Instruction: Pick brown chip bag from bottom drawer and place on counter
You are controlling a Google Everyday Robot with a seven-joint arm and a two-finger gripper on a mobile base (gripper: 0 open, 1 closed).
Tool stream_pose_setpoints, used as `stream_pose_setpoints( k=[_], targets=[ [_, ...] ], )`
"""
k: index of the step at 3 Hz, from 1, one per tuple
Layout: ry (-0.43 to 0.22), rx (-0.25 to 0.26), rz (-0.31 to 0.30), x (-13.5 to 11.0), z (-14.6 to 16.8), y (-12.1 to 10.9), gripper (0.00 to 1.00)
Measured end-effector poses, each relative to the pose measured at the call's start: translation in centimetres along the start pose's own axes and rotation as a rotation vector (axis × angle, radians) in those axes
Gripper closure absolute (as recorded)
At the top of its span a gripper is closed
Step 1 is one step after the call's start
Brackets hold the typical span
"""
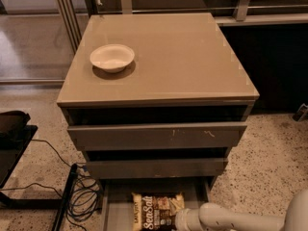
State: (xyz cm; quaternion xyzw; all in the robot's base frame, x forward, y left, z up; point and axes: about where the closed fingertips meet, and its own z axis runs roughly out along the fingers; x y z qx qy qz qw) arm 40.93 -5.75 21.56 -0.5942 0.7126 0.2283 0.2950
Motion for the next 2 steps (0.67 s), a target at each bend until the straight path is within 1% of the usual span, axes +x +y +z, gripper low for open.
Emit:
stream_pose_setpoints(
  k=[1, 2],
  targets=[
    [0.01, 0.036, -0.004, 1.1, 1.3, -1.2, 0.0],
    [0.005, 0.071, -0.013, 1.6, 2.4, -3.9, 0.0]
  ],
)
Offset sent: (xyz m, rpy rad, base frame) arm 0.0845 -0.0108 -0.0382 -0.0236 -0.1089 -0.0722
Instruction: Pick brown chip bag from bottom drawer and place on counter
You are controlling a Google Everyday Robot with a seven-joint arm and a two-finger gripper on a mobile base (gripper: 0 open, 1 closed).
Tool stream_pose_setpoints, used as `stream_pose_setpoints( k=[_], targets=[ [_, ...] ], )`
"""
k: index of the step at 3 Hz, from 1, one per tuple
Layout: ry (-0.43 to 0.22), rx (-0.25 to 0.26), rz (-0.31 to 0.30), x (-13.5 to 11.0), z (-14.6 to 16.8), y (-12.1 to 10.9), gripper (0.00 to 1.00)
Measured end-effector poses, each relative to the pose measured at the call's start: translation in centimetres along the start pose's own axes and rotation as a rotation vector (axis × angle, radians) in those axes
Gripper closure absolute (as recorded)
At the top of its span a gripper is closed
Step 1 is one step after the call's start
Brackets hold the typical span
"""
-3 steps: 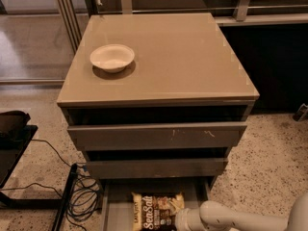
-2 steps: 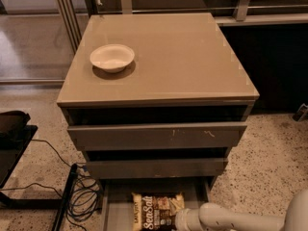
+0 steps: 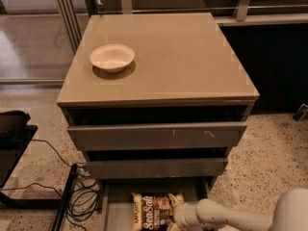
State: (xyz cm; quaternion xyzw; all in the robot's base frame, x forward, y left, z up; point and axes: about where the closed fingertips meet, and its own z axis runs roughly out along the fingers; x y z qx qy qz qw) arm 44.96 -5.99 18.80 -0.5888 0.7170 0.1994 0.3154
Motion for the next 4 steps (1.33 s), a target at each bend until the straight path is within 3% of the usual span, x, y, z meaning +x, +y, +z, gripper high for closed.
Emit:
stream_pose_setpoints(
  k=[2, 3, 4],
  targets=[
    [0.0, 0.045, 0.014, 2.2, 1.6, -3.3, 0.0],
    [0.008, 0.031, 0.043, 4.0, 2.8, -3.0, 0.0],
    [0.008, 0.031, 0.045, 4.0, 2.8, -3.0, 0.19]
  ],
)
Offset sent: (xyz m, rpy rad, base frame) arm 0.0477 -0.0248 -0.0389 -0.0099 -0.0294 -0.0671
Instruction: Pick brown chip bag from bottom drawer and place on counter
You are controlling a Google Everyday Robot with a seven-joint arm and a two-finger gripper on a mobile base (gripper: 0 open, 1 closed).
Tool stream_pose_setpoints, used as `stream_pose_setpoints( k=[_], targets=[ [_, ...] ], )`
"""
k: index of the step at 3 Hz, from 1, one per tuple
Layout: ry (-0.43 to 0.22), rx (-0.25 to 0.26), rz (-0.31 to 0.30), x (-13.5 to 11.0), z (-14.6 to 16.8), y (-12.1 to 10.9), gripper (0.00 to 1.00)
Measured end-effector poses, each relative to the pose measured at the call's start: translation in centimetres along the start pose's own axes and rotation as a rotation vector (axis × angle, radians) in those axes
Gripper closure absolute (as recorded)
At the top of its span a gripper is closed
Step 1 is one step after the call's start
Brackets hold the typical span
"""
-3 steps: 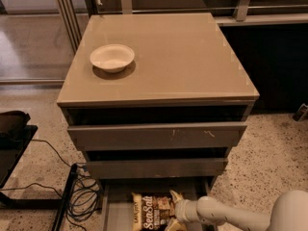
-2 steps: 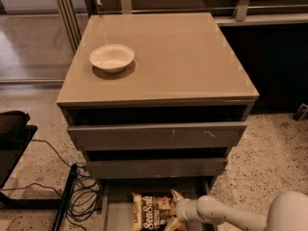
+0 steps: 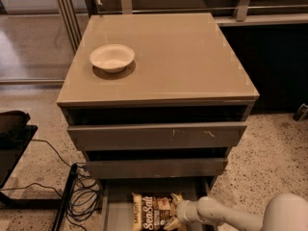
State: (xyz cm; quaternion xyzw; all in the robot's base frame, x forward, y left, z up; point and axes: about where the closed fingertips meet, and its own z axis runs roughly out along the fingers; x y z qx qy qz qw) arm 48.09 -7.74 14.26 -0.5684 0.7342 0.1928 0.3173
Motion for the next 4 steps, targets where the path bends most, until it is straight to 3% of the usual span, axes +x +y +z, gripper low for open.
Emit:
stream_pose_setpoints(
  k=[3, 4],
  targets=[
    [0.0, 0.0, 0.0, 0.0, 0.0, 0.01, 0.88],
    [0.0, 0.0, 0.0, -0.29, -0.3, -0.03, 1.0]
  ],
)
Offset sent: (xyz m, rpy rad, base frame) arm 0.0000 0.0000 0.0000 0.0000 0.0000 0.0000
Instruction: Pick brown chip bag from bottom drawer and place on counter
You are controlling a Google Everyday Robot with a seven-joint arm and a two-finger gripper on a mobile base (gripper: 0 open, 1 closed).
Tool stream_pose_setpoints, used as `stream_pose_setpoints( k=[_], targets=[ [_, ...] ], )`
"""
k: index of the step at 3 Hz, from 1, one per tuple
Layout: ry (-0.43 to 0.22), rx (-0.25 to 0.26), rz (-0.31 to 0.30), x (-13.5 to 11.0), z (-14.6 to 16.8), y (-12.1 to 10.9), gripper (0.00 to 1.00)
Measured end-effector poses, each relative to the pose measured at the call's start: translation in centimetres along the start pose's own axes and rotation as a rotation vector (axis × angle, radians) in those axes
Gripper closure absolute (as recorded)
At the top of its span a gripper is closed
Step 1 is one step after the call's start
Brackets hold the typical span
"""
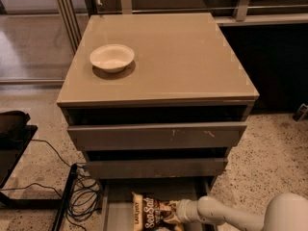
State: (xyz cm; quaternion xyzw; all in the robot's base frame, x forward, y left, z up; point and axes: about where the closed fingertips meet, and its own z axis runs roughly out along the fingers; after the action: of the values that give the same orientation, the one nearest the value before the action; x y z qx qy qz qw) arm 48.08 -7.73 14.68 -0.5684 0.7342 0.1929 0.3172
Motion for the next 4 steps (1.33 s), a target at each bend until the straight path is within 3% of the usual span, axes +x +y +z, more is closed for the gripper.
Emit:
stream_pose_setpoints(
  k=[1, 4],
  targets=[
    [-0.027, -0.009, -0.023, -1.9, -2.8, 0.2, 1.0],
    [-0.064, 0.043, -0.105, -7.3, -13.1, 0.1, 1.0]
  ],
)
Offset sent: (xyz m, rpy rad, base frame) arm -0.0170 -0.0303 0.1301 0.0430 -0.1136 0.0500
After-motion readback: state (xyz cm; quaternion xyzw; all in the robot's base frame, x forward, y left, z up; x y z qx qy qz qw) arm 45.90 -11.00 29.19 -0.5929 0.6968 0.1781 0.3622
